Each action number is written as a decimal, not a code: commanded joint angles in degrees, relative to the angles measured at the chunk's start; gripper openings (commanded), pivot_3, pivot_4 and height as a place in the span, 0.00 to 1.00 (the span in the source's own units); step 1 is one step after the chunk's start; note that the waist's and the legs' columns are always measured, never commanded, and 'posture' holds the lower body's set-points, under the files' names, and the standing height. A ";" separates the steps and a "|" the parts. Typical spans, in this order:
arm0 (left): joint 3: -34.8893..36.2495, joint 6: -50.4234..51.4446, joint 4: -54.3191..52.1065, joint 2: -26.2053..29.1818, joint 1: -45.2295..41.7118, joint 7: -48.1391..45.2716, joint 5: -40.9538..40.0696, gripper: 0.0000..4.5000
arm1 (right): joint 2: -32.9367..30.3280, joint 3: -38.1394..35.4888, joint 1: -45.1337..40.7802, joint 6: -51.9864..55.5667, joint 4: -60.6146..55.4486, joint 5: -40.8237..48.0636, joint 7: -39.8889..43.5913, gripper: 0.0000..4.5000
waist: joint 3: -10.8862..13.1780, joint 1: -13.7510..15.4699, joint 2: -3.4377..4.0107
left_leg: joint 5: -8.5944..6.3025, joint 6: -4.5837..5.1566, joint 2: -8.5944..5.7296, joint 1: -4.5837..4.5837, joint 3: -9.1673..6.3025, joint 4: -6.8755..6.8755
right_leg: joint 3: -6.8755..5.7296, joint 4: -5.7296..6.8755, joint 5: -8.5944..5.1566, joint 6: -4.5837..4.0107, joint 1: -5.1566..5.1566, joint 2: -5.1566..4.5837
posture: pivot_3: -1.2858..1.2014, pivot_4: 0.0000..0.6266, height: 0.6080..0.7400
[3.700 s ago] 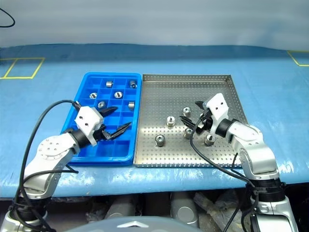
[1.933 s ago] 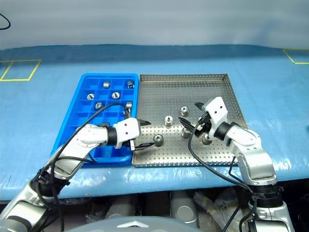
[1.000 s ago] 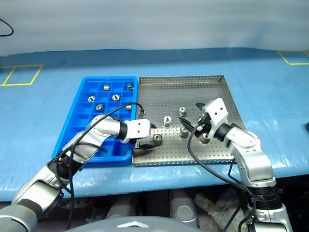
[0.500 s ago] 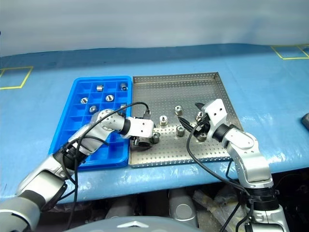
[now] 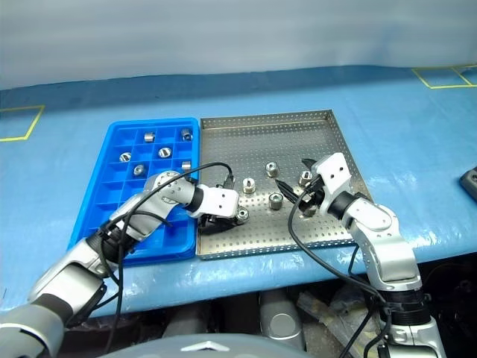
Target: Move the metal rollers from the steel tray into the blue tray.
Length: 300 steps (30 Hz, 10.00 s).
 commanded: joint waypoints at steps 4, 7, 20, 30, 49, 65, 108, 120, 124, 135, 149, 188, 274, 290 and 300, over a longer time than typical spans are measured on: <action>1.27 -0.11 -0.55 0.04 0.73 0.65 0.17 0.44 | 0.11 -1.02 -0.60 -1.50 -2.14 0.32 -0.06 1.00 | 0.00 0.03 0.00 | 0.00 0.00 0.00 0.00 0.01 0.00 | 0.01 0.00 0.00 0.00 0.00 0.00 | 0.43 0.24 1.00; 1.61 -0.11 -0.92 0.09 0.99 0.73 -0.12 0.44 | 0.16 -0.93 -0.73 -1.53 -2.02 0.29 -0.07 1.00 | 0.00 0.02 0.00 | 0.00 0.00 0.00 0.01 0.01 0.01 | 0.01 0.00 0.01 0.02 0.00 0.00 | 0.43 0.24 1.00; 2.51 0.38 -1.79 -0.32 1.40 1.13 -1.35 0.44 | 0.25 -0.79 -1.43 -1.56 -1.59 0.04 -0.18 1.00 | 0.00 0.03 0.00 | 0.00 0.00 0.01 0.01 0.01 0.00 | 0.02 0.00 0.01 0.02 0.00 0.00 | 0.44 0.24 1.00; 3.32 1.32 -2.34 -0.19 1.04 1.60 -1.75 0.57 | 0.30 -0.65 -2.08 -1.50 -1.17 -0.18 -0.34 1.00 | 0.00 0.06 0.00 | 0.00 0.00 0.01 0.00 0.01 0.00 | 0.02 0.00 0.01 0.02 -0.02 0.00 | 0.44 0.24 1.00; 2.33 3.65 -1.51 -3.86 0.41 1.34 -2.90 0.71 | 0.61 -0.88 -1.60 -1.67 -1.40 -0.44 -0.88 1.00 | 0.00 0.60 -0.01 | -0.01 0.01 -0.03 -0.39 -0.01 0.00 | 0.01 0.01 0.04 -0.01 -0.39 -0.05 | 0.43 0.24 1.00; 2.49 3.84 -0.77 -4.73 0.80 1.44 -3.08 0.37 | 0.63 -0.91 -1.29 -1.85 -1.66 -0.35 -1.53 1.00 | 0.00 0.59 -0.01 | -0.01 0.02 -0.04 -0.44 0.01 0.00 | 0.03 0.03 0.07 -0.06 -0.44 -0.06 | 0.43 0.24 1.00; 35.32 21.53 -17.54 15.18 22.68 28.70 -6.99 0.37 | -5.75 12.30 -4.43 6.05 -4.30 4.17 18.95 1.00 | 0.04 6.90 -0.07 | 0.06 -0.15 -0.08 -0.83 -0.32 0.02 | -0.37 0.07 0.21 -0.34 -0.79 -0.22 | 0.49 0.24 1.00; 34.36 22.27 -15.26 15.07 21.39 31.38 -6.32 0.37 | -5.20 11.69 -3.47 4.80 -4.34 3.40 17.16 1.00 | 0.04 6.53 -0.09 | 0.07 -0.18 -0.08 -0.84 -0.34 0.02 | -0.37 0.09 0.22 -0.36 -0.81 -0.27 | 0.48 0.24 1.00; 36.75 23.31 -17.24 15.73 22.57 32.71 -6.44 0.37 | -5.17 11.64 -3.53 4.40 -3.93 3.11 16.89 1.00 | 0.04 6.33 -0.09 | 0.09 -0.20 -0.07 -0.84 -0.34 0.02 | -0.38 0.11 0.23 -0.37 -0.81 -0.28 | 0.48 0.24 1.00; 41.09 26.12 -22.50 15.91 27.93 34.54 -7.21 0.37 | -4.61 11.97 -4.31 3.63 -2.73 2.31 17.03 1.00 | 0.02 6.47 -0.13 | 0.08 -0.34 0.06 -0.83 -0.37 0.00 | -0.41 0.12 0.25 -0.51 -0.84 -0.24 | 0.49 0.24 1.00; 38.67 26.16 -22.01 15.22 27.11 33.41 -8.48 0.45 | -4.37 11.89 -4.39 3.33 -2.91 2.12 16.95 1.00 | 0.02 6.71 -0.13 | 0.09 -0.35 0.03 -0.83 -0.40 0.00 | -0.44 0.12 0.26 -0.51 -0.83 -0.25 | 0.49 0.24 1.00; 11.23 -0.22 17.12 -8.36 -9.54 10.46 -11.85 0.87 | -5.83 0.53 10.91 6.09 -16.07 2.48 3.15 1.00 | -0.05 -1.74 -0.17 | -0.02 -0.08 -0.09 -0.89 -0.10 0.29 | -0.14 0.10 0.32 -0.33 -0.76 -0.09 | 0.37 0.24 1.00; 52.00 28.25 -46.61 11.61 50.12 28.59 -11.22 0.38 | -2.19 14.47 -8.48 1.59 0.13 -0.72 16.85 1.00 | -0.03 9.35 -0.23 | 0.10 -0.33 0.01 -0.86 -0.52 0.25 | -0.59 0.14 0.21 -0.58 -0.71 -0.13 | 0.52 0.24 1.00; 52.70 25.94 -46.42 10.02 45.63 30.30 -15.80 0.99 | -2.05 13.96 -7.83 1.11 -0.11 -0.96 15.59 1.00 | -0.03 9.29 -0.23 | 0.10 -0.34 0.01 -0.85 -0.52 0.22 | -0.60 0.14 0.16 -0.67 -0.71 -0.13 | 0.51 0.24 1.00; 32.95 20.50 -36.02 3.87 21.16 23.26 -23.93 0.99 | -5.42 8.95 -3.76 2.61 -5.04 -1.31 12.35 1.00 | -0.06 8.91 -0.23 | 0.13 -0.36 -0.10 -0.85 -0.56 0.24 | -0.64 0.11 0.27 -0.58 -0.60 -0.17 | 0.47 0.24 1.00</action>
